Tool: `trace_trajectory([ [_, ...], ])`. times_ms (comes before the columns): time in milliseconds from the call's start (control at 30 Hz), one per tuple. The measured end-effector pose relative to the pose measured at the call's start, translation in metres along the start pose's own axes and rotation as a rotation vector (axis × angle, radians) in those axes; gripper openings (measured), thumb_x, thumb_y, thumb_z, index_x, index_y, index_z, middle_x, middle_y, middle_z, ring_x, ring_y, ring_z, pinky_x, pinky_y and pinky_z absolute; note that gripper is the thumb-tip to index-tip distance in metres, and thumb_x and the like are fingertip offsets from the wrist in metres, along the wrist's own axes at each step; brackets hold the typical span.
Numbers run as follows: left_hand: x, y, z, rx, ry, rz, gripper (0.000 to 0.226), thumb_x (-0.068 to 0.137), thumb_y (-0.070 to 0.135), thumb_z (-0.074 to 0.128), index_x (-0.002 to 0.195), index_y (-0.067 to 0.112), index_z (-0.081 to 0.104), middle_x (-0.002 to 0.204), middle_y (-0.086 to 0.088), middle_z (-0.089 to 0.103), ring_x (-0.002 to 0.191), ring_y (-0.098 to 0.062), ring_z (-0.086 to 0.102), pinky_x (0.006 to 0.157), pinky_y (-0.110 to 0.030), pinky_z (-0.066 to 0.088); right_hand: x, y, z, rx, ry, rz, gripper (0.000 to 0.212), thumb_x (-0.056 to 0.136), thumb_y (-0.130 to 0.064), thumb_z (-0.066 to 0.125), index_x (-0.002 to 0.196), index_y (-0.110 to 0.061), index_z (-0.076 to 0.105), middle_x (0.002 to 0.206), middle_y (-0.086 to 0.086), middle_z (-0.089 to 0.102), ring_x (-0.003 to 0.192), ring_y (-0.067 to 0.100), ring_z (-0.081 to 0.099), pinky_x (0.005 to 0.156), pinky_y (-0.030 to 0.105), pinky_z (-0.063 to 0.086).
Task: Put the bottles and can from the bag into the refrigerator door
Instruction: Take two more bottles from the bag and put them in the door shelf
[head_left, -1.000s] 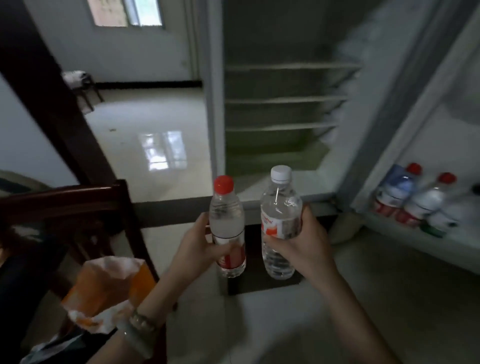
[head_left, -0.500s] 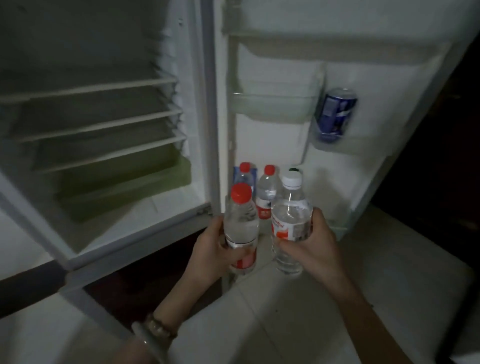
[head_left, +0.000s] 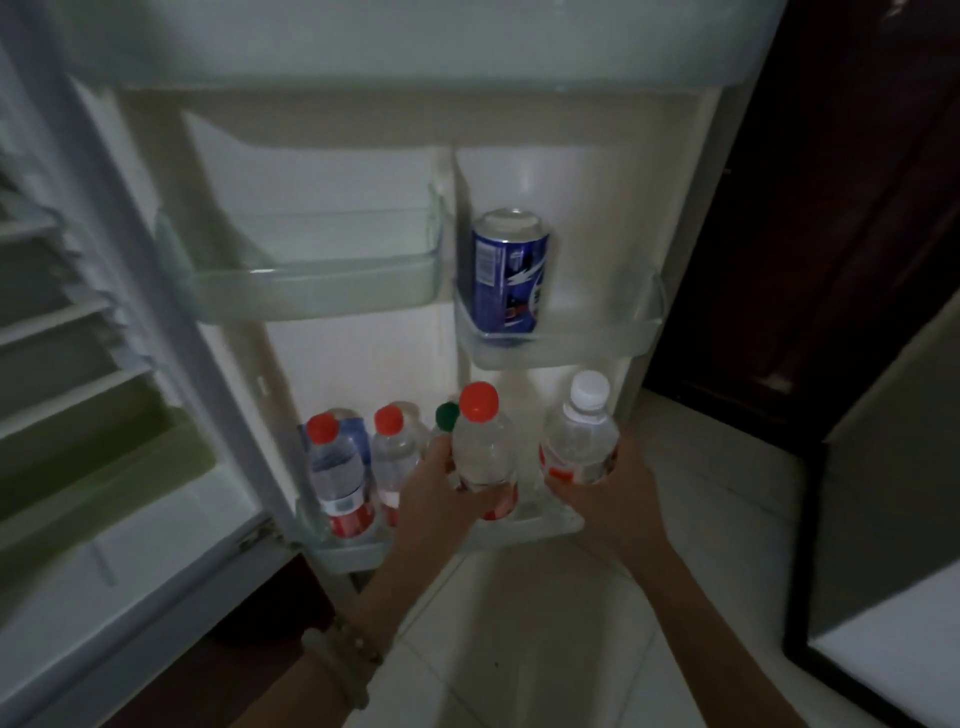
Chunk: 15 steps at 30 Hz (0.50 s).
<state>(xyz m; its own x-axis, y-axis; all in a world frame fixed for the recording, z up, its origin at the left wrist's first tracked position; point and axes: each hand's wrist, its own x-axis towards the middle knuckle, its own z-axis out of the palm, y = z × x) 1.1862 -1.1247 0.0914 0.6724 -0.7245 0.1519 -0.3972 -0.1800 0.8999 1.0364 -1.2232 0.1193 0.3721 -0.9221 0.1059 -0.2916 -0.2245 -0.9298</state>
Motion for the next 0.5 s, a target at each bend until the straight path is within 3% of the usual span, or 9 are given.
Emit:
trace_trajectory([
  [100,0.019,-0.005,0.021,-0.012,-0.016,-0.027,0.056,0.064,0.030,0.083,0.109,0.034,0.050,0.094,0.027,0.058,0.085,0.008,0.057,0.068,-0.003,0.040,0.027,0.011,0.007,0.015,0.019,0.026,0.063,0.065,-0.021,0.085,0.111,-0.033,0.044,0.098,-0.014,0.055,0.089,0.007,0.054,0.075,0.021,0.042],
  [200,0.034,-0.016,0.043,0.022,-0.033,-0.048,0.057,0.063,0.029,0.083,0.111,0.030,0.053,0.097,0.019,0.061,0.088,-0.003,0.060,0.076,-0.021,0.050,0.047,0.032,0.016,-0.016,0.011,0.029,0.063,0.063,-0.025,0.086,0.113,-0.028,0.048,0.100,-0.011,0.059,0.091,0.010,0.058,0.077,0.024,0.047],
  [267,0.039,-0.019,0.055,0.056,-0.019,-0.076,0.055,0.062,0.030,0.083,0.110,0.023,0.055,0.097,0.011,0.064,0.090,-0.013,0.063,0.077,-0.034,0.054,0.056,0.041,0.020,-0.022,0.000,0.038,0.060,0.064,-0.021,0.085,0.112,-0.023,0.050,0.095,-0.012,0.058,0.087,0.007,0.058,0.072,0.013,0.045],
  [333,0.042,-0.021,0.066,0.071,-0.009,-0.125,0.055,0.064,0.029,0.081,0.111,0.020,0.053,0.097,0.007,0.064,0.089,-0.017,0.064,0.076,-0.038,0.054,0.065,0.049,0.023,-0.026,-0.020,0.047,0.056,0.065,-0.014,0.085,0.109,-0.022,0.051,0.092,-0.014,0.058,0.084,0.004,0.057,0.067,0.005,0.042],
  [400,0.043,-0.023,0.076,0.089,0.002,-0.168,0.055,0.068,0.026,0.080,0.113,0.016,0.050,0.096,0.007,0.063,0.085,-0.014,0.062,0.073,-0.027,0.052,0.073,0.060,0.026,-0.022,-0.065,0.069,0.062,0.063,-0.018,0.086,0.115,-0.022,0.053,0.099,-0.012,0.061,0.091,0.006,0.060,0.073,0.013,0.047],
  [467,0.041,-0.024,0.082,0.105,0.010,-0.191,0.047,0.072,0.019,0.079,0.107,0.017,0.048,0.084,0.014,0.056,0.068,0.005,0.054,0.059,-0.004,0.040,0.079,0.075,0.029,-0.033,-0.103,0.088,0.065,0.061,-0.025,0.086,0.117,-0.028,0.054,0.105,-0.010,0.064,0.096,0.009,0.062,0.080,0.027,0.052],
  [500,0.040,-0.023,0.086,0.101,0.017,-0.208,0.044,0.074,0.014,0.078,0.103,0.018,0.046,0.076,0.018,0.052,0.058,0.010,0.052,0.054,-0.001,0.038,0.082,0.080,0.029,-0.038,-0.113,0.099,0.062,0.061,-0.028,0.086,0.114,-0.031,0.054,0.106,-0.009,0.065,0.096,0.010,0.062,0.082,0.032,0.053],
])
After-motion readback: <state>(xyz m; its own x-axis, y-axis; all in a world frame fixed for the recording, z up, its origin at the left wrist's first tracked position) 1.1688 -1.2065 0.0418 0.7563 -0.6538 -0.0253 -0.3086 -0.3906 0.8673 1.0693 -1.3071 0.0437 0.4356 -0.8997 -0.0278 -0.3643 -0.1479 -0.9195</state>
